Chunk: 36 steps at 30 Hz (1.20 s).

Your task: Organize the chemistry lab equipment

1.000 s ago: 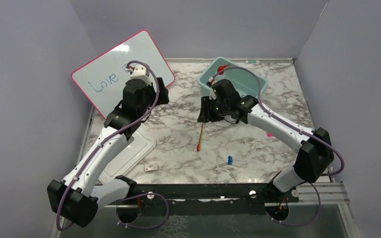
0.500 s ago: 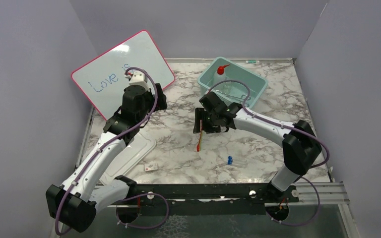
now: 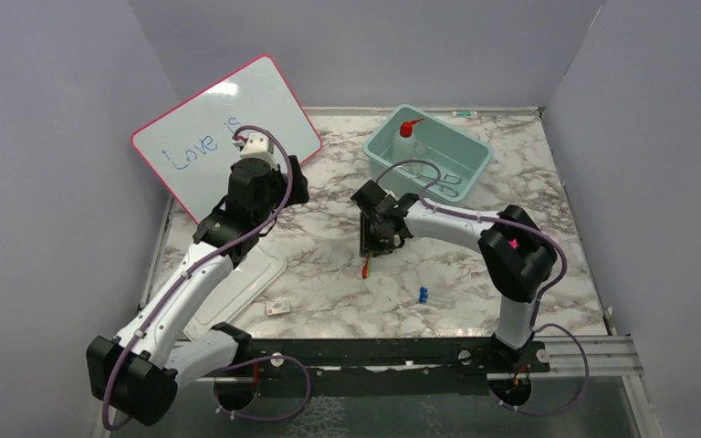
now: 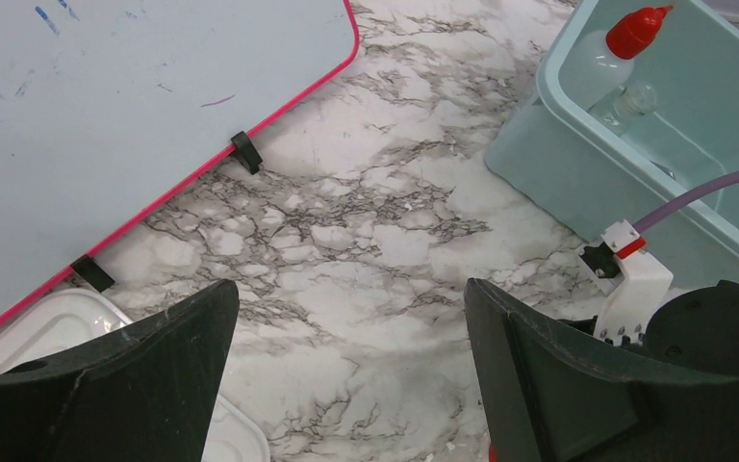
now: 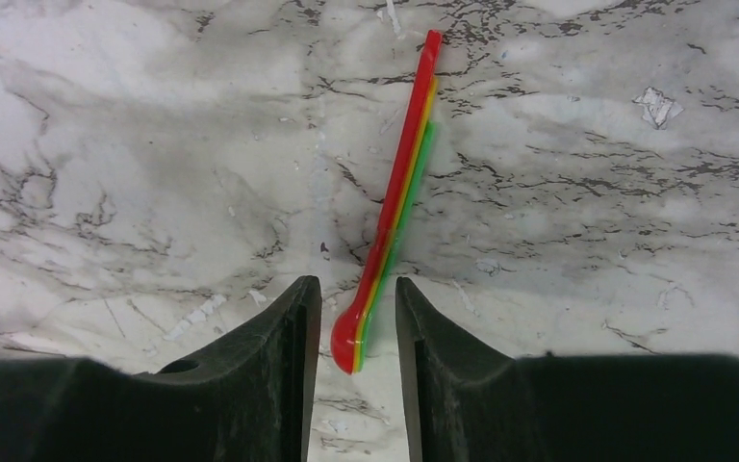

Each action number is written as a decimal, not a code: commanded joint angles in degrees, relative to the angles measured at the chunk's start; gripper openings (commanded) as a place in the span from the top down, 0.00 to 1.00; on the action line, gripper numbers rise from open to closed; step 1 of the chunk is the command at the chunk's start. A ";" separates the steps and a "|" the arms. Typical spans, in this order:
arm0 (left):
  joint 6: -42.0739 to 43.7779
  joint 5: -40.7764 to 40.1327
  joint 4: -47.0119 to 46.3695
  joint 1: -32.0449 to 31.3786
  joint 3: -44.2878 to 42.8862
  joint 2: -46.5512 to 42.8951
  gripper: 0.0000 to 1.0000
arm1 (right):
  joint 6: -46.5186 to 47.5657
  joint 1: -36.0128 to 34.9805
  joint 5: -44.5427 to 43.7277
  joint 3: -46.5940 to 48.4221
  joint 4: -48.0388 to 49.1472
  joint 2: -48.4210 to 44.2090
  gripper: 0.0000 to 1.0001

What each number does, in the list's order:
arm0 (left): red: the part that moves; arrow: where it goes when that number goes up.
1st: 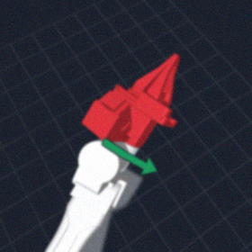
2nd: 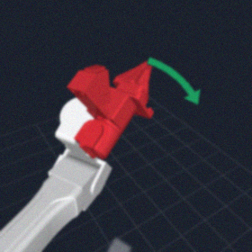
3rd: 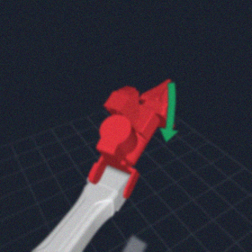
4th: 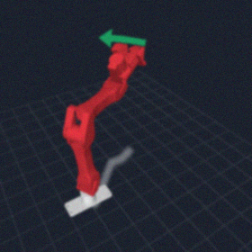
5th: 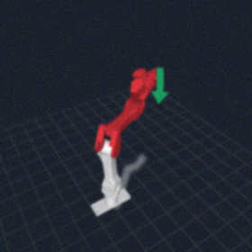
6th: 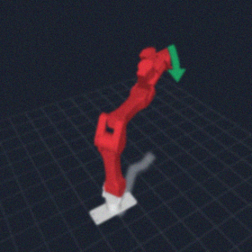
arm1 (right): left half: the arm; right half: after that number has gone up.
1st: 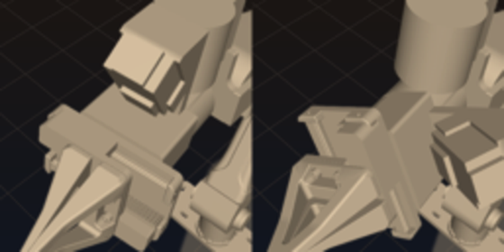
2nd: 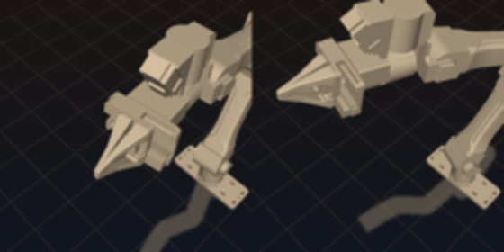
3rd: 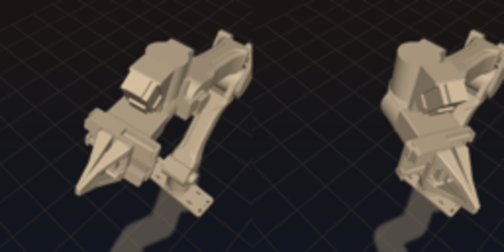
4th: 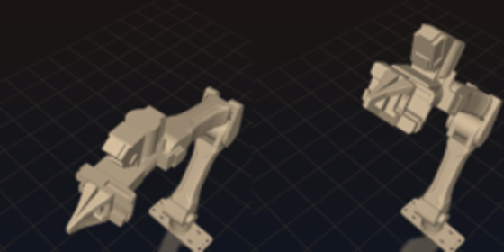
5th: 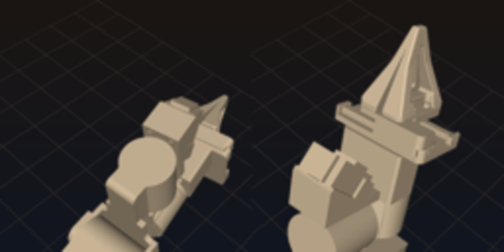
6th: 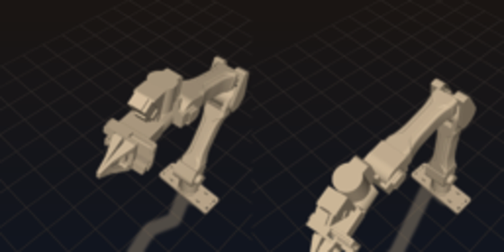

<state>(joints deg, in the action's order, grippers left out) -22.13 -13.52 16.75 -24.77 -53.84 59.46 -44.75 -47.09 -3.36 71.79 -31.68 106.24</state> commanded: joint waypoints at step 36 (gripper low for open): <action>-0.19 2.91 -2.59 -0.71 -3.44 4.98 0.10 | 37.88 17.50 5.89 15.88 3.39 -16.21 0.94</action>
<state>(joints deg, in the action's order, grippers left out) -22.09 -13.21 15.94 -25.26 -54.70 63.88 -16.49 -35.75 -5.30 85.03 -29.34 91.92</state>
